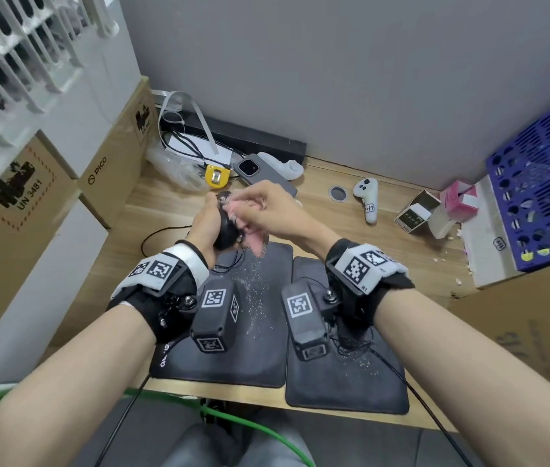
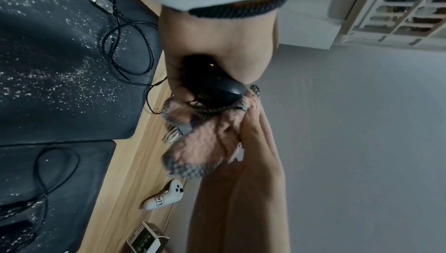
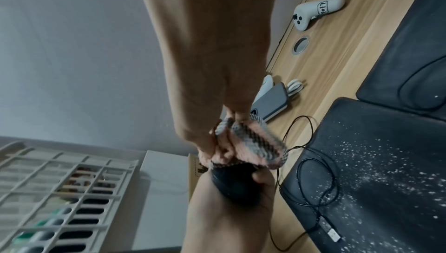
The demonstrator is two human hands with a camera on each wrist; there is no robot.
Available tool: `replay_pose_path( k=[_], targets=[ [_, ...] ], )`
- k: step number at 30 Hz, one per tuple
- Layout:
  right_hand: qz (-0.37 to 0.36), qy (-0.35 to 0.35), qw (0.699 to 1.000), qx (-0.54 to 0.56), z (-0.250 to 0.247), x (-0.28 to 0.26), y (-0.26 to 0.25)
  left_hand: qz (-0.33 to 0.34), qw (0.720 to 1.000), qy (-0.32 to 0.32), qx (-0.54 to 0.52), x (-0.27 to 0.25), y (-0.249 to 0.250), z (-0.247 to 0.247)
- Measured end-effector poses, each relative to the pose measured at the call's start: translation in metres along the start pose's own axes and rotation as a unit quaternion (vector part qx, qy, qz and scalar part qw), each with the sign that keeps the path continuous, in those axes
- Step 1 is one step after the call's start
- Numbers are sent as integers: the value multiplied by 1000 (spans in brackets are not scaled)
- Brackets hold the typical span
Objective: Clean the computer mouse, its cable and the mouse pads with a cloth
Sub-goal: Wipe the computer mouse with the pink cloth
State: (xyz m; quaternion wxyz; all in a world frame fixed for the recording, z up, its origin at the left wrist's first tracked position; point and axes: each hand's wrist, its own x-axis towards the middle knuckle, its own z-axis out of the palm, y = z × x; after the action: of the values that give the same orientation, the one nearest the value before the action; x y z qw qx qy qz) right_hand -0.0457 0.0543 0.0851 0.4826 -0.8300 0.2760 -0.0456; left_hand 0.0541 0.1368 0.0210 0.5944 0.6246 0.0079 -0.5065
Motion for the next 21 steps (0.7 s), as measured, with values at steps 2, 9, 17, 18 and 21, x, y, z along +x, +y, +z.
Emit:
replay_pose_path(
  k=[2,9,17,18,21],
  targets=[
    [-48,-1,997,-65,0,-10,-1,-9,1000,-13,-27,2,1,-1],
    [-26,51,997,-49,0,-4,1,46,996,-38,59,-12,-1,8],
    [60,134,989,-18,-4,11,2,51,996,-56,46,-14,-1,18],
    [54,122,991,-24,-2,9,0,43,997,-51,31,-12,0,17],
    [19,43,997,-69,3,-7,-8,3,997,-60,-50,-8,4,10]
  ],
)
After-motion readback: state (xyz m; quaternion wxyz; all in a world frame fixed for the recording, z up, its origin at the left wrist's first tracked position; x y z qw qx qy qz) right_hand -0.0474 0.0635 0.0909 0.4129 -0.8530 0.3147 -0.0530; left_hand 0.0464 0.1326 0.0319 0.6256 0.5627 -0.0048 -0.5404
